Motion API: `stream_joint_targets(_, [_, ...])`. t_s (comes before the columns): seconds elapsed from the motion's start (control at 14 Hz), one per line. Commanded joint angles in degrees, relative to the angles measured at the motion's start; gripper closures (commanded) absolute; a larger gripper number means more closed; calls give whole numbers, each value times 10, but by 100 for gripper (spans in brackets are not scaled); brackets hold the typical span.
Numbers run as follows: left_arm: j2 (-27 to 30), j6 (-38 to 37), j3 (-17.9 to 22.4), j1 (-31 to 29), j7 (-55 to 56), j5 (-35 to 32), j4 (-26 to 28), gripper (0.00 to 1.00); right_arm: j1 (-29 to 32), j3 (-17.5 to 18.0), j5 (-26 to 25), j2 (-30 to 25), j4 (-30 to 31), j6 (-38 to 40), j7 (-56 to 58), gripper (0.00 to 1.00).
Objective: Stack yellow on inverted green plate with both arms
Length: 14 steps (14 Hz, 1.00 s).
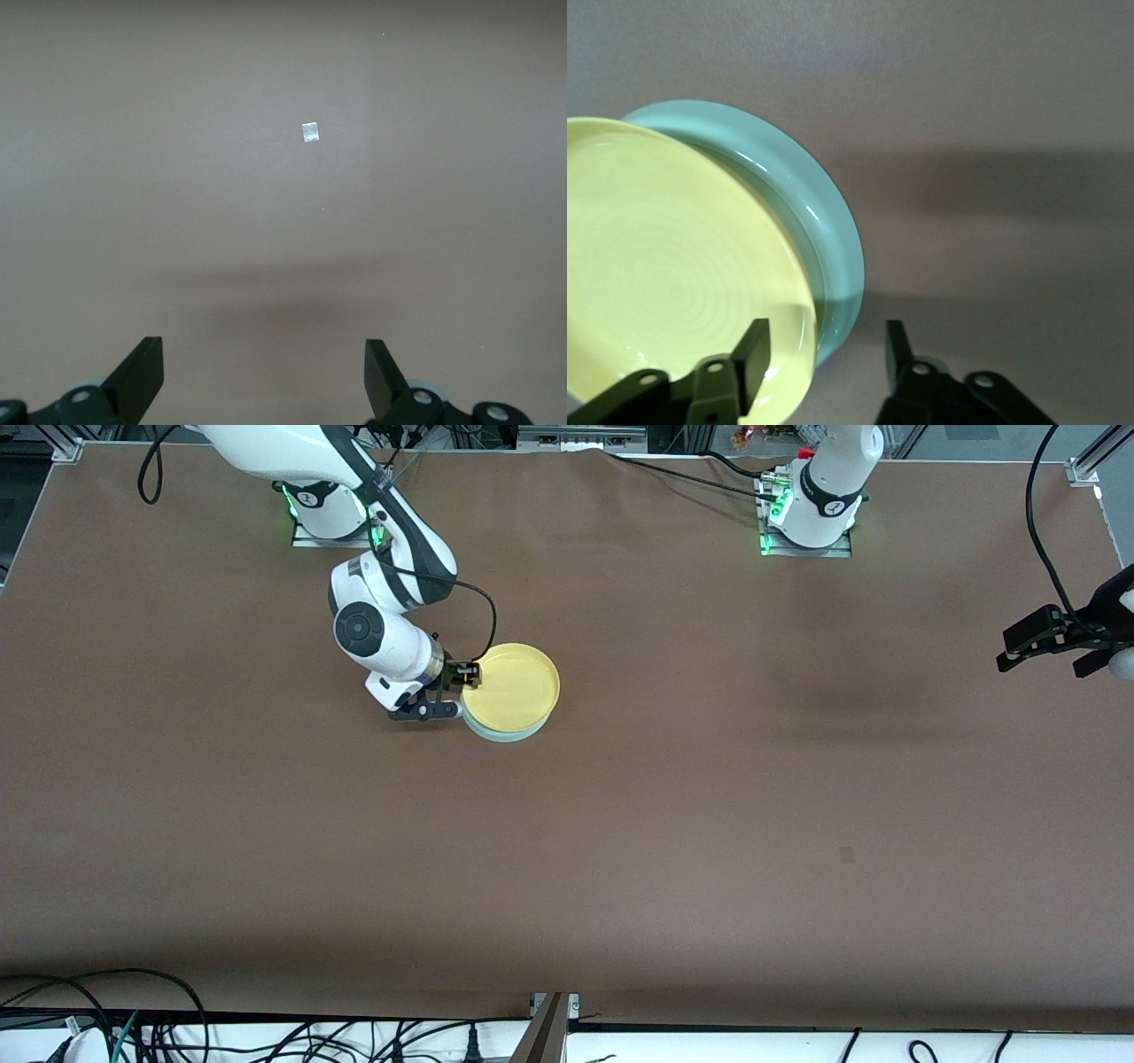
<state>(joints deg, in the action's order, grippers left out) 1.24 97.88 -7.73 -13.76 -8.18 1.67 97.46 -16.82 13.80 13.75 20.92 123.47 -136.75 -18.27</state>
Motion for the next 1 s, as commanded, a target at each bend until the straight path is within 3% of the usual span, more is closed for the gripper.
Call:
stream_joint_targets(0.0, [-4, -15, -4, 0, 0, -13, -16, 0, -6, -33, -2, -31, -59, 109, 6, 0])
stream_joint_targets(0.21, [-4, -16, -5, 0, 1, -13, -16, 0, -6, -63, -32, -37, -139, 224, 17, 0])
stream_joint_targets(0.57, [-4, -17, -5, -1, 0, -13, -16, 0, -1, -168, -33, -40, -346, 493, 86, 0])
stream_joint_targets(0.79, [-4, -17, -4, -1, 0, -13, -15, 0, -1, -244, -32, -41, -433, 589, 180, 0])
stream_joint_targets(0.93, [-4, -17, -4, -1, 0, -13, -16, 0, -1, -267, -35, -72, -448, 618, 182, 0])
